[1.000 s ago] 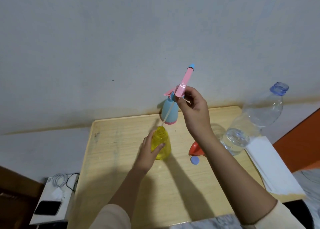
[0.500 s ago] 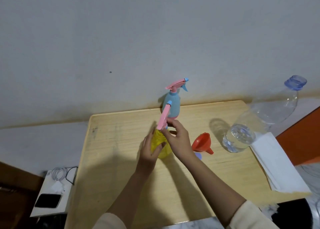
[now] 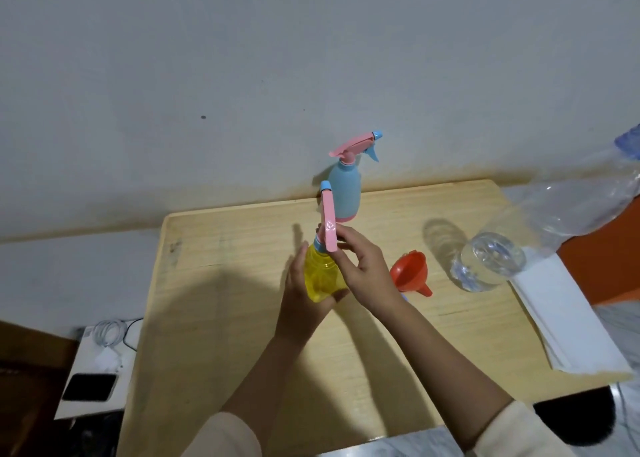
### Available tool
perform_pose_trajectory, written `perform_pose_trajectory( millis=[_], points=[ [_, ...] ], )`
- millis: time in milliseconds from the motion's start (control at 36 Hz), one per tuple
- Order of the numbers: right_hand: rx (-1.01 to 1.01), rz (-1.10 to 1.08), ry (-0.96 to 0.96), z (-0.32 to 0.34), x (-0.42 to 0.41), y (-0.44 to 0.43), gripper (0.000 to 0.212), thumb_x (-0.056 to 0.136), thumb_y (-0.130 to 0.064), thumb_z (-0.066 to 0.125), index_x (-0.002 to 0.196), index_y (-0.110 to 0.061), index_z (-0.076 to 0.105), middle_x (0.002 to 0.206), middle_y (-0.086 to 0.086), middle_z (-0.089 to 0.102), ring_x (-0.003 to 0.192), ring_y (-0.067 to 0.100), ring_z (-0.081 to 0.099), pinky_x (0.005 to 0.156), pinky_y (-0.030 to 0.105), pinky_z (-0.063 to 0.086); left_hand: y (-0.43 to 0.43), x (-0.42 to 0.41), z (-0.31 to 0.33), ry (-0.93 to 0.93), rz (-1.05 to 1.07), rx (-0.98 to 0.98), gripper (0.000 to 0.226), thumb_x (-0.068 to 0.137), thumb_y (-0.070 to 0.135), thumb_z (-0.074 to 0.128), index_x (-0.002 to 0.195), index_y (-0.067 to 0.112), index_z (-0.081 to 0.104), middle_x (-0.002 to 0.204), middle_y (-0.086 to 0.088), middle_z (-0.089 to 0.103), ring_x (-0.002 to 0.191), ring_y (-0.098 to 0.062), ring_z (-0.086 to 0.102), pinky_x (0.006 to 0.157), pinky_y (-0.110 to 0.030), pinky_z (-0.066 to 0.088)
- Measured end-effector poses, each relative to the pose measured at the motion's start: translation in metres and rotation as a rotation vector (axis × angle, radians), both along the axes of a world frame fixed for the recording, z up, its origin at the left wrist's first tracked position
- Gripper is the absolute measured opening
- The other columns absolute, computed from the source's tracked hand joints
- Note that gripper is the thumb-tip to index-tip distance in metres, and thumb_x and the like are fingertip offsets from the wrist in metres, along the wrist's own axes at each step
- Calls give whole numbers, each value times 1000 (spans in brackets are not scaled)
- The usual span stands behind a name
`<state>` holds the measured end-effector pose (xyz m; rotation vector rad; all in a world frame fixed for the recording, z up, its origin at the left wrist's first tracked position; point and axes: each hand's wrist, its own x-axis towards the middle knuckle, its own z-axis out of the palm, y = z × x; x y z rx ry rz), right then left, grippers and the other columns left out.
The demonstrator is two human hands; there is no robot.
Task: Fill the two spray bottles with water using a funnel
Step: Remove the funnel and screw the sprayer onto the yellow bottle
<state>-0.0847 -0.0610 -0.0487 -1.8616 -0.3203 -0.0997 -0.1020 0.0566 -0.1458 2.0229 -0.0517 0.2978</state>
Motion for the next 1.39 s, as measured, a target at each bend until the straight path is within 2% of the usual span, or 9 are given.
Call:
perform_pose_trajectory(
  millis=[194, 389, 528, 722, 889, 1028, 1111, 1222, 1389],
  points=[
    [-31, 22, 42, 6, 3, -1, 28, 94, -22, 49, 120, -18, 58, 110, -3, 65, 104, 9, 60, 90, 24, 48, 3, 2, 10, -113, -29, 133, 92, 72, 44, 69, 145, 25, 17, 140, 1, 39, 126, -21, 47, 101, -46, 46],
    [43, 42, 123, 35, 16, -15, 29, 97, -25, 45, 120, -12, 57, 114, 8, 63, 105, 14, 58, 87, 20, 45, 8, -4, 51, 18, -229, 49, 89, 75, 50, 60, 141, 55, 1, 143, 39, 16, 127, 23, 22, 110, -26, 31],
    [123, -40, 83, 58, 18, -7, 15, 95, -21, 52, 107, -16, 60, 95, 0, 66, 90, 8, 61, 81, 23, 47, 9, -2, 80, 33, -282, -64, 88, 81, 46, 62, 147, 48, 2, 154, 27, 17, 142, 2, 19, 116, -40, 26],
    [284, -207, 73, 78, 15, 16, 23, 86, -20, 66, 104, -12, 54, 101, 2, 61, 90, 12, 59, 84, 28, 48, 13, 0, 104, -9, -256, 18, 85, 76, 57, 59, 134, 63, -3, 135, 54, 7, 135, 19, 13, 111, -19, 21],
    [337, -115, 92, 101, 12, 23, 28, 100, -35, 40, 111, -16, 57, 104, 6, 61, 92, 4, 58, 84, 17, 45, 13, -1, 128, -58, -243, 19, 87, 80, 47, 61, 140, 58, -1, 140, 50, 11, 135, 16, 18, 108, -17, 24],
    [372, -116, 85, 114, 13, 23, 27, 92, -35, 53, 107, -13, 59, 108, 14, 62, 100, 19, 58, 92, 38, 44, 13, 0, 139, -42, -202, -52, 89, 81, 43, 67, 142, 57, 4, 144, 39, 21, 137, 7, 27, 111, -34, 35],
    [373, -110, 97, 119, 14, 21, 15, 90, -30, 60, 104, -27, 56, 106, -1, 65, 107, 18, 61, 97, 34, 47, 10, 0, 148, -46, -194, -35, 90, 78, 50, 66, 141, 60, 3, 139, 46, 17, 136, 8, 27, 108, -31, 36],
    [344, -33, 112, 126, 11, 17, 21, 98, -34, 43, 117, -29, 48, 104, -16, 58, 97, -7, 57, 77, 4, 42, 8, 3, 153, -61, -189, -32, 90, 76, 51, 63, 142, 58, 2, 143, 38, 22, 136, 4, 30, 107, -29, 37],
    [383, -84, 91, 126, 10, 13, 16, 90, -27, 60, 104, -27, 51, 104, -2, 63, 98, 8, 61, 85, 20, 48, 3, 2, 154, -53, -205, -14, 89, 76, 53, 62, 140, 60, 1, 140, 46, 16, 135, 10, 26, 105, -22, 34]
  ],
)
